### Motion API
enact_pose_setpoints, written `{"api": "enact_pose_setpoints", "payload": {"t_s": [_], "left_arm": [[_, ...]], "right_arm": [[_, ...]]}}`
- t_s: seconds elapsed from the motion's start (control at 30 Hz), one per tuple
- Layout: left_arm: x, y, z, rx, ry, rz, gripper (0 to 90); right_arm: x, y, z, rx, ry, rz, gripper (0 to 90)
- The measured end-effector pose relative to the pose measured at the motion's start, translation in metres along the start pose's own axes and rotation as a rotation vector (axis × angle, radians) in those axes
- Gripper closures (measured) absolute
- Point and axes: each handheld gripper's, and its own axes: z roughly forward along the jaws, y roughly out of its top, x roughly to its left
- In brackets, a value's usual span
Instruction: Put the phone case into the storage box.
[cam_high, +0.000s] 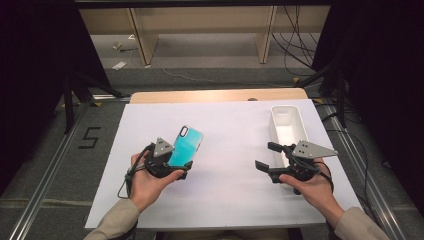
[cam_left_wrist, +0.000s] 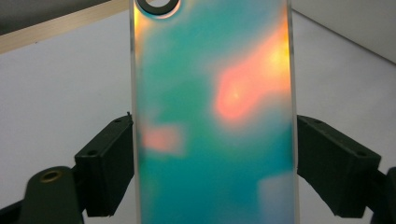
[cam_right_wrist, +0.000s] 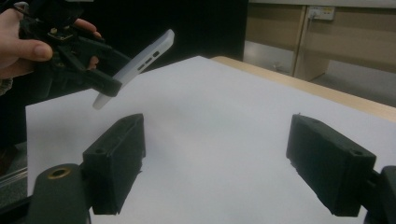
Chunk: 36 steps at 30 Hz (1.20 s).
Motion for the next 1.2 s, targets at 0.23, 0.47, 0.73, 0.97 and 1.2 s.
{"api": "enact_pose_setpoints", "payload": {"t_s": [0.23,0.47,0.73,0.97,1.2], "left_arm": [[-0.011,0.003,0.003,-0.009,-0.020,0.021,17.0],[-0.020,0.005,0.008,-0.010,-0.039,0.045,17.1],[-0.028,0.007,0.012,-0.010,-0.056,0.063,17.1],[-0.035,0.009,0.016,-0.011,-0.068,0.078,17.1],[-0.043,0.010,0.020,-0.010,-0.085,0.097,17.1]], "right_arm": [[0.001,0.004,0.008,-0.005,0.005,0.002,20.7],[0.001,0.007,0.013,-0.011,0.004,0.010,20.6],[0.001,0.012,0.022,-0.014,0.000,0.018,19.7],[0.000,0.014,0.028,-0.020,-0.003,0.030,19.5],[-0.001,0.017,0.039,-0.021,-0.001,0.046,19.5]]}}
